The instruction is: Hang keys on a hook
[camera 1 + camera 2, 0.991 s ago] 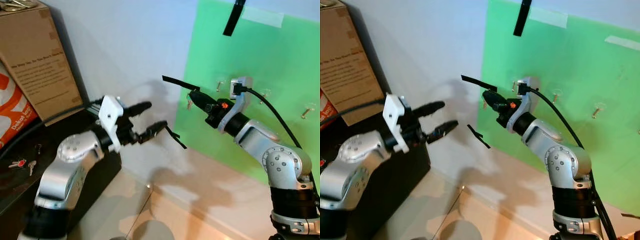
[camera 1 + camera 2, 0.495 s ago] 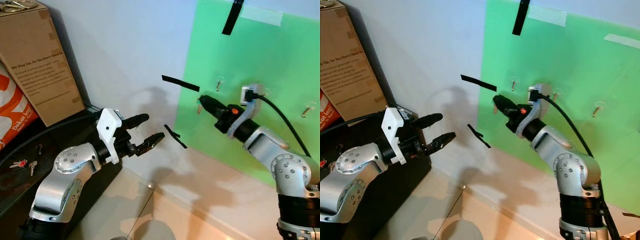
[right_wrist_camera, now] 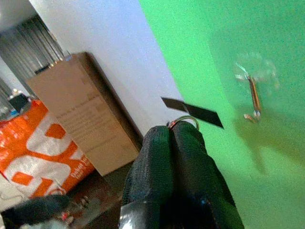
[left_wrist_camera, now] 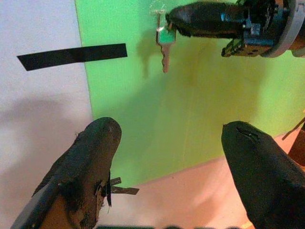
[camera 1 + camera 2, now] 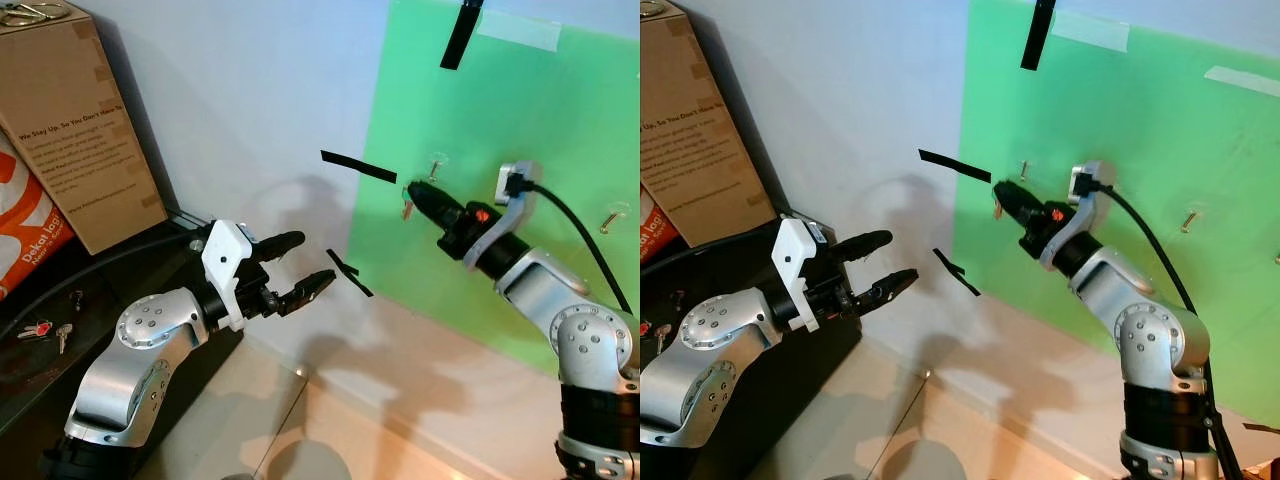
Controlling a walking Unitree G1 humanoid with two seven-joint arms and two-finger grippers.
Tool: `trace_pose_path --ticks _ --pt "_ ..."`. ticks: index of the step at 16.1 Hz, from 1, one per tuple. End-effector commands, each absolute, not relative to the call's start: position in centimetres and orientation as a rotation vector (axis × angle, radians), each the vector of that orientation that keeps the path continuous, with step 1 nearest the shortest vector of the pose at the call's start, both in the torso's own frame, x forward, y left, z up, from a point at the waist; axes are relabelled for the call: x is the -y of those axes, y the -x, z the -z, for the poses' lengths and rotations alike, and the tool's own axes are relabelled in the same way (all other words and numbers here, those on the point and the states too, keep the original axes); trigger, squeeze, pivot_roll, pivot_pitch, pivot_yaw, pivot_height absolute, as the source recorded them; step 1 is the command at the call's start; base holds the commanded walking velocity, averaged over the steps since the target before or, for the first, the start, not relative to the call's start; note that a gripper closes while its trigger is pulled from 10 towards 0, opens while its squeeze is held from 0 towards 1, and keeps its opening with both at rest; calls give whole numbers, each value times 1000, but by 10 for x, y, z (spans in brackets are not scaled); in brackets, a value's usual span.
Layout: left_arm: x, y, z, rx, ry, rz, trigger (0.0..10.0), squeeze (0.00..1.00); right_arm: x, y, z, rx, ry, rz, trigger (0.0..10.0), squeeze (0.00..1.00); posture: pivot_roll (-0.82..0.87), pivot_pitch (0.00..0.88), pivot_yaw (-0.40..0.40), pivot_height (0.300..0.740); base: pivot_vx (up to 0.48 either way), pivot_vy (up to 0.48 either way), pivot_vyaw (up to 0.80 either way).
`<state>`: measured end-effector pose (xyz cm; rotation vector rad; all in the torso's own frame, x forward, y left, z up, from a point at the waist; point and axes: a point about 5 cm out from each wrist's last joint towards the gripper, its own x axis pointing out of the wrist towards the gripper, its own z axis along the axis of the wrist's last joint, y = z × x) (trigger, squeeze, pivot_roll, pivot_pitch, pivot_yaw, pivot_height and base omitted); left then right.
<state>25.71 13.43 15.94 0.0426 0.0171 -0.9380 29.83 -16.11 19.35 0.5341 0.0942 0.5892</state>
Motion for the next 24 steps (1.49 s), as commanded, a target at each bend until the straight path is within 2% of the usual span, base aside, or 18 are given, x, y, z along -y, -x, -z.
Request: trace_pose_path --ticks 1,13,24 --pt "-131 -255 -164 8 -65 946 10000 0 166 -301 -199 -56 -549 -581 10000 0 -75 0 -15 740 0 0 0" --pt "-129 -256 -167 16 -73 961 10000 0 175 -311 -191 -62 -637 -493 10000 0 -65 0 -19 740 0 0 0" --pt "-130 -257 -168 17 -73 968 10000 0 189 -303 -180 -81 -657 -430 10000 0 -70 0 -9 740 0 0 0"
